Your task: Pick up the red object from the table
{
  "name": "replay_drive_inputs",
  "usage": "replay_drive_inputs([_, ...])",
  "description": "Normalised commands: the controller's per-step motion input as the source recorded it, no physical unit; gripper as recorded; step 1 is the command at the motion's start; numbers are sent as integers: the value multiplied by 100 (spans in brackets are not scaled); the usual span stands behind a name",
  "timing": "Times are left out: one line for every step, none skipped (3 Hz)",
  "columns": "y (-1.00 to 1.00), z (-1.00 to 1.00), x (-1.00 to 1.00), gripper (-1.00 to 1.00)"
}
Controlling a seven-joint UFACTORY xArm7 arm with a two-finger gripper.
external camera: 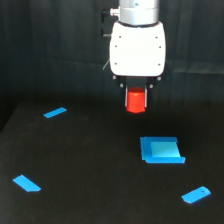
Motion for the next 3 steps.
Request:
replay_drive_inputs([-9,5,15,-89])
replay_drive_inputs([-7,12,-3,-92])
replay_drive_inputs([4,8,-6,-98])
